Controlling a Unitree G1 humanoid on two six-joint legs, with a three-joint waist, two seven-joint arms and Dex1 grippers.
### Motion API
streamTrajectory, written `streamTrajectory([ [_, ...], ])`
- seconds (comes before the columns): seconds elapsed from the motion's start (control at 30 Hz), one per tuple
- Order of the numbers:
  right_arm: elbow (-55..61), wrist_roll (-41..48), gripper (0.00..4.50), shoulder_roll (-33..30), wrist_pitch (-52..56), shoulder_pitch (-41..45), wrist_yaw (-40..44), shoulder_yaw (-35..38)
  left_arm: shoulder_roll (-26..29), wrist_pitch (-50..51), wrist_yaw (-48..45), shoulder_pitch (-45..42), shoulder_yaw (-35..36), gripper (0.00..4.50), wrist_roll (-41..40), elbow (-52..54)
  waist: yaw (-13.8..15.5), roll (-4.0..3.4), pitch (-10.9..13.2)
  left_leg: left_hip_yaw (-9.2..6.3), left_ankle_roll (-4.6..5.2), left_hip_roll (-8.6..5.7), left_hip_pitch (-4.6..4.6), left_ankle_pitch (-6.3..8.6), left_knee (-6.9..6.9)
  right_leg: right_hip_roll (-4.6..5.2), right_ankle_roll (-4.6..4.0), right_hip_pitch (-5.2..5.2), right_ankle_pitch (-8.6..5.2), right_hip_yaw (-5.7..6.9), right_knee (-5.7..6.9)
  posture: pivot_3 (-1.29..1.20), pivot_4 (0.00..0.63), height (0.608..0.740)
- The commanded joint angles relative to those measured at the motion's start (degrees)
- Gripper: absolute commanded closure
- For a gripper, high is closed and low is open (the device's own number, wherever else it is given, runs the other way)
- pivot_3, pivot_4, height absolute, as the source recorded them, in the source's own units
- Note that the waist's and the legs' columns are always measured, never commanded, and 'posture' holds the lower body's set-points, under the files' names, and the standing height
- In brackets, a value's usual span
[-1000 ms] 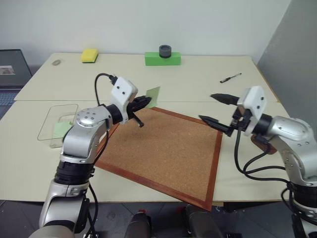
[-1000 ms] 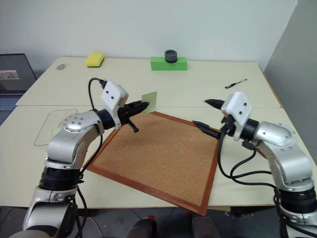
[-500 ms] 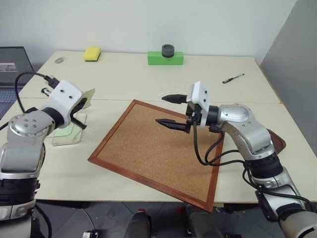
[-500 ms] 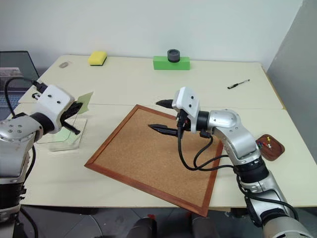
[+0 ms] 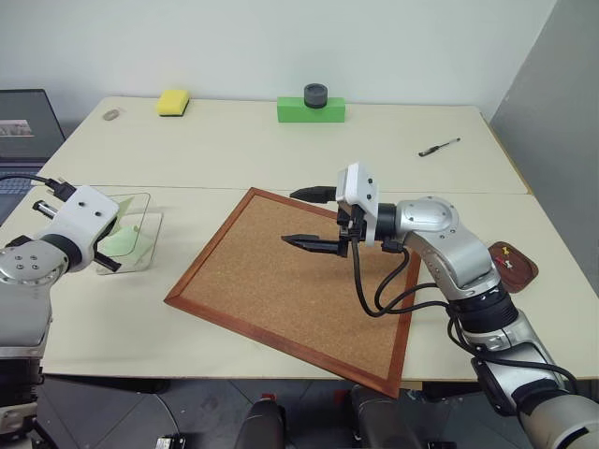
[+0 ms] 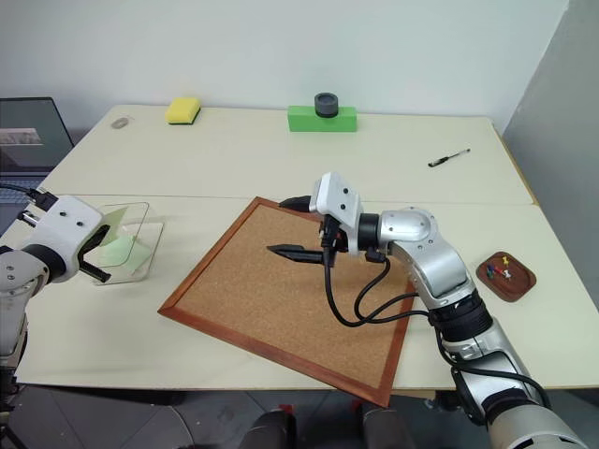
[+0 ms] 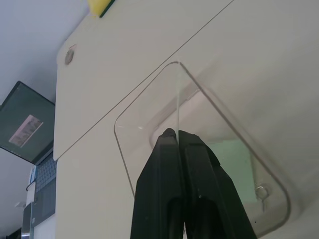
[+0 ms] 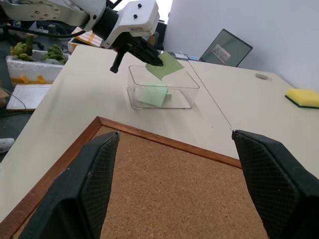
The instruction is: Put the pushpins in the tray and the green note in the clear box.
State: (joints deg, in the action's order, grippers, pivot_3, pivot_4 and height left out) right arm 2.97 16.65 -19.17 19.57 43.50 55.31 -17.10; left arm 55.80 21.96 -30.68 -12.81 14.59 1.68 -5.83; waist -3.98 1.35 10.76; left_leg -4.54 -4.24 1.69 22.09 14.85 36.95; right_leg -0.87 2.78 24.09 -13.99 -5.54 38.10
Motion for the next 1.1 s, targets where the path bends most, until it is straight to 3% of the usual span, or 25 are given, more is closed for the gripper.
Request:
streamTrajectory([
  [0.03, 2.07, 0.00, 0.67, 0.15, -0.45, 0.50, 0.85, 0.04, 2.25, -2.96, 1.64, -1.15, 2.24, 4.50, 1.70, -1.58, 0.02, 0.00, 0.00, 0.00, 0.00, 0.00, 0.00, 0.00, 0.00, 0.00, 0.00, 0.00, 0.00, 0.00, 0.00, 0.00, 0.150, 0.740],
  [0.47, 2.78, 0.08, 0.67, 0.93, 0.04, 0.13, 1.04, -0.77, 1.22, -3.69, 2.27, -0.75, 2.98, 4.50, 0.98, -4.40, 0.03, 0.00, 0.00, 0.00, 0.00, 0.00, 0.01, 0.00, 0.00, 0.01, 0.00, 0.01, 0.00, 0.00, 0.01, 0.00, 0.150, 0.740],
  [0.9, 3.65, -0.07, 0.65, 0.66, 0.70, -0.45, 0.99, -0.85, -0.16, -2.13, 1.56, -2.03, 2.60, 1.87, -0.30, -4.20, 0.01, 0.00, 0.00, 0.00, 0.00, 0.00, 0.01, 0.00, 0.00, 0.01, 0.00, 0.01, 0.00, 0.00, 0.01, 0.00, 0.150, 0.740],
  [1.1, 3.46, 0.03, 0.65, 0.28, 0.42, -0.40, 1.44, -0.59, -1.04, 2.97, -2.23, -3.02, 4.07, 0.60, -5.96, 0.71, 0.05, 0.01, 0.00, 0.00, 0.00, 0.00, 0.02, 0.00, 0.00, 0.01, 0.00, 0.00, 0.00, 0.01, 0.01, 0.00, 0.150, 0.740],
])
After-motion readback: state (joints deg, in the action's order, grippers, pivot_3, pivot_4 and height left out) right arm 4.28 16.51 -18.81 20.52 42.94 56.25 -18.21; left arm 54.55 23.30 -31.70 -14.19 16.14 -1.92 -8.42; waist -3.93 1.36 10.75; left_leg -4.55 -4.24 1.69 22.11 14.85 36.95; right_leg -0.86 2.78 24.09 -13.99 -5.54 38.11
